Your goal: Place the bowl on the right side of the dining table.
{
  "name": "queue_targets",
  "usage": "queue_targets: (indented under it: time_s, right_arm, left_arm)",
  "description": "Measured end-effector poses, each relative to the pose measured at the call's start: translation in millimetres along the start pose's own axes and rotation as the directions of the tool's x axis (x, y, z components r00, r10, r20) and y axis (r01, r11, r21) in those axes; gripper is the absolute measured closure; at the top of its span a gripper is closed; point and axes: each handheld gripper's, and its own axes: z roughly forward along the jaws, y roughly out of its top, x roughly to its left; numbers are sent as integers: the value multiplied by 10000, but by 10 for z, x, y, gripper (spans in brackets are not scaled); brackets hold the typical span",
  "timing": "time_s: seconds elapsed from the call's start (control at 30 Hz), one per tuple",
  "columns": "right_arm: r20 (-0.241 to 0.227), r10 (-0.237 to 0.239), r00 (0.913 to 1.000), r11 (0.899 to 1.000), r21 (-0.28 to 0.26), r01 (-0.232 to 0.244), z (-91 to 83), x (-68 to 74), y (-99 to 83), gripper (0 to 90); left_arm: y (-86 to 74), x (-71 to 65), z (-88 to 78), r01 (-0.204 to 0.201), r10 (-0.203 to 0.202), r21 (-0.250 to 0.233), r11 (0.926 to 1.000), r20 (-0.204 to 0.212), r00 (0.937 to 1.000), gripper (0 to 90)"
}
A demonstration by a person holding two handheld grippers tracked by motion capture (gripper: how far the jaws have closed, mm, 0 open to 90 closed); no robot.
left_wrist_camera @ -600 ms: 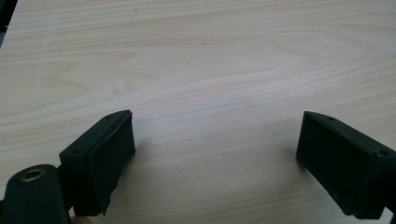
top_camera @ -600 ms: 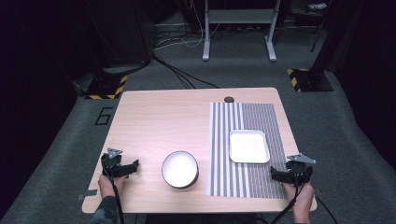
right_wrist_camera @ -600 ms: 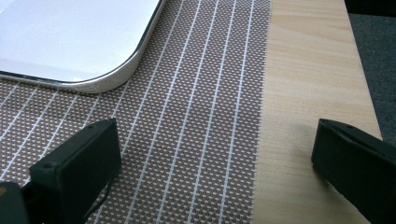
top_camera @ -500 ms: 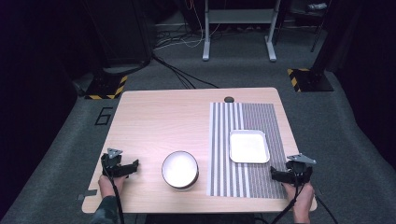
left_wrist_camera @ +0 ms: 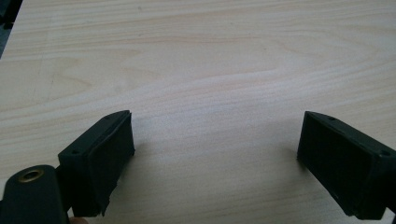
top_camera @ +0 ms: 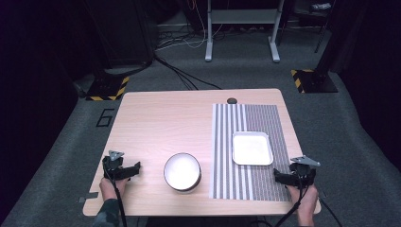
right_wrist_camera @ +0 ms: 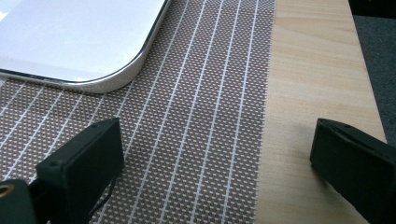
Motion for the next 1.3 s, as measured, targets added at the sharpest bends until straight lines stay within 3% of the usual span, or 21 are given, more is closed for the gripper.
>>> queue_targets:
  time_s: [0.3,0.57,0.73,0.97,1.3]
  right_arm:
    - [-290,-127,9995,9999,-24,127,-41,29,-2,17]
    - [-519,-413,9978,9989,-222,402,-145,144,23,15]
    - [-1010,-742,9921,9965,-464,698,-251,259,68,10]
    - [-1316,-1032,9859,9930,-709,944,-324,424,123,10]
    - [-1682,-1419,9755,9886,-745,1309,-366,574,220,10]
  left_arm:
    - [2,-4,0,-53,53,153,9999,-2,10000,47]
    - [4,-109,-37,-107,98,189,9998,462,9989,22]
    - [9,-217,-112,-373,365,103,9992,736,9966,17]
    - [75,-331,-181,-644,646,-56,9979,1200,9907,18]
    - [130,-377,-292,-633,676,-332,9974,1533,9859,23]
